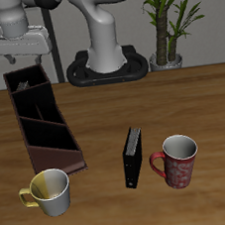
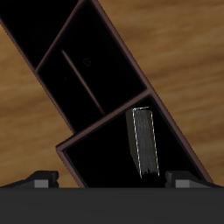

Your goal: Place the yellow book into the right desk caddy's right compartment and place the red mug into the right desk caddy's left compartment

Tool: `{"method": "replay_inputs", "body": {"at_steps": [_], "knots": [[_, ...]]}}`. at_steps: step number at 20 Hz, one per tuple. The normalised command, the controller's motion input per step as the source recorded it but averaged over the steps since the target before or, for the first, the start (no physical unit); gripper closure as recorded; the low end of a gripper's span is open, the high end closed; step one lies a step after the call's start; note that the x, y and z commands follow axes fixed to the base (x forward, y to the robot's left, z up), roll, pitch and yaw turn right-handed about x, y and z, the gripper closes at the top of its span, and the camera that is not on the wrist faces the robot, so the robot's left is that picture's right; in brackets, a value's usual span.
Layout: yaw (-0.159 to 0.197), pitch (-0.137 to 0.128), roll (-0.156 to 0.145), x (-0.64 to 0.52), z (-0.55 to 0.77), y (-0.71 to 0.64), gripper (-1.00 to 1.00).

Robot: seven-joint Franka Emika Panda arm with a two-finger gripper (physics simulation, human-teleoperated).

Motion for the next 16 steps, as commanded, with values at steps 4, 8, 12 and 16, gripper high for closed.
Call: {"method": "replay_inputs", "body": {"at_steps": [4, 8, 12, 16], "knots": [[0.054, -0.063, 0.009, 0.07, 0.33, 0.63, -1.0], [0.12, -0.101, -0.052, 0.28, 0.43, 0.8, -1.0], [0.042, -0.051, -0.01, 0.42, 0.27, 0.81, -1.0], [0.027, 0.011, 0.081, 0.43, 0.07, 0.65, -1.0]]}}
